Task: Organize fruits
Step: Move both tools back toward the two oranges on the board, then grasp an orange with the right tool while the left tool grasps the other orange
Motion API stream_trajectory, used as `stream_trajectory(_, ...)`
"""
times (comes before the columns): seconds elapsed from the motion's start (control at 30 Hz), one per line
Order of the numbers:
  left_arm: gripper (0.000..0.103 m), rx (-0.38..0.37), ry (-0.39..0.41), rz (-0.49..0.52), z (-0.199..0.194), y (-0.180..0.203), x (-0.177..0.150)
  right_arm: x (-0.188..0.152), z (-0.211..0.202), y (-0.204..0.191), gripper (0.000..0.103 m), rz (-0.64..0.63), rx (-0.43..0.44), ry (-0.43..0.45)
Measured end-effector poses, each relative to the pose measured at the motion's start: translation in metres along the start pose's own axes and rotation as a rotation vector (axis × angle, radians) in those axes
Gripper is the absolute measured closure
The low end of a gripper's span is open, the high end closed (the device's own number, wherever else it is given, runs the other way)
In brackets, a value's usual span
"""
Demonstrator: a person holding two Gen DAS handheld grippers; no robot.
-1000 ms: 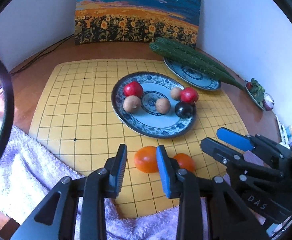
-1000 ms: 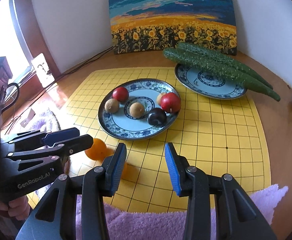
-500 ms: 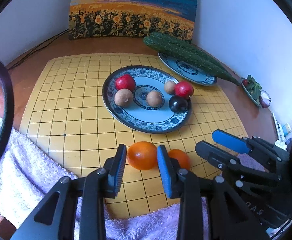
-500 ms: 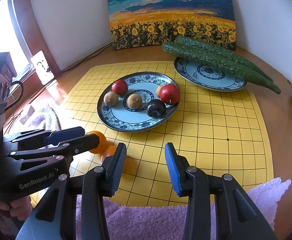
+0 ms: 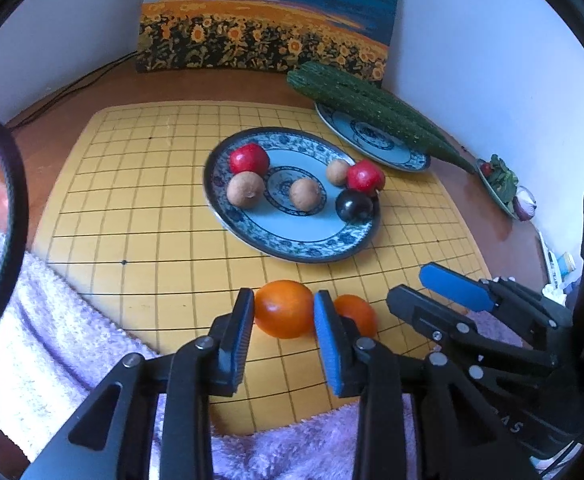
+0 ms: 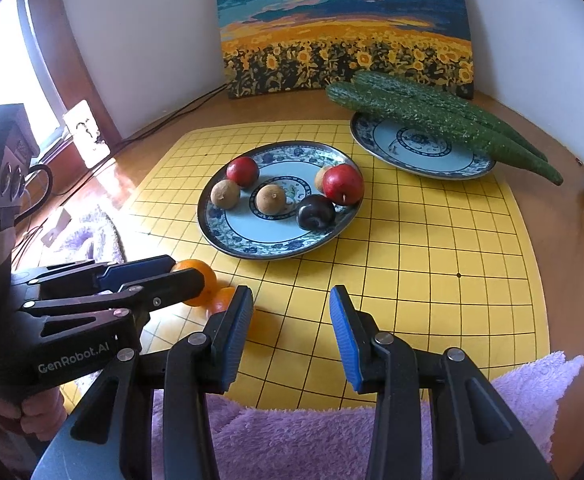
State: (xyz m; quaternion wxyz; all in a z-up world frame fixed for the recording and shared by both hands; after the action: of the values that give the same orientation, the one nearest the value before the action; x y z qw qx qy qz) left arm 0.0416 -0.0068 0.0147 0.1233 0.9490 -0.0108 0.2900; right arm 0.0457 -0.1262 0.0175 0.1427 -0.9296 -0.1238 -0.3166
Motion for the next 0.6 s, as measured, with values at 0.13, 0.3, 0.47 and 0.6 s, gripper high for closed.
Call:
stream_trajectory(0.13,0.071,0.023,0.019,-0.012,-0.006,-0.008,0.002,0.0,-0.001,-0.003,0.062,-0.002,0.005,0.002)
stream_trajectory(0.3,0.071,0.062,0.041,-0.027,-0.012,-0.018,0.003,0.0,-0.002,-0.01,0.062,-0.012,0.025,0.003)
stream_trajectory(0.47,0.071,0.077,0.043,-0.035,-0.013,-0.023,0.003,-0.002,-0.001,-0.016,0.062,-0.026,0.039,-0.001)
stream_trajectory(0.6,0.071,0.085,0.042,-0.036,-0.012,-0.023,0.002,-0.004,0.002,-0.021,0.062,-0.032,0.051,-0.011)
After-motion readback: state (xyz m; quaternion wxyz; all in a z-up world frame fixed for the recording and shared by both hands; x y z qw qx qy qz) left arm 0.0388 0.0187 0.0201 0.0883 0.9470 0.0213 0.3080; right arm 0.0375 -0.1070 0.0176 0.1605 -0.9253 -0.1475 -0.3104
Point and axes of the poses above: each gripper's, at about its wrist camera, not at the fingertips, and z roughly the way its jaws point, y to its right, x to its top, the point moved 3 cm from there along z, roughly the way its jaws point, and after that the axes turned 2 degrees about y, right-handed, at the moved point
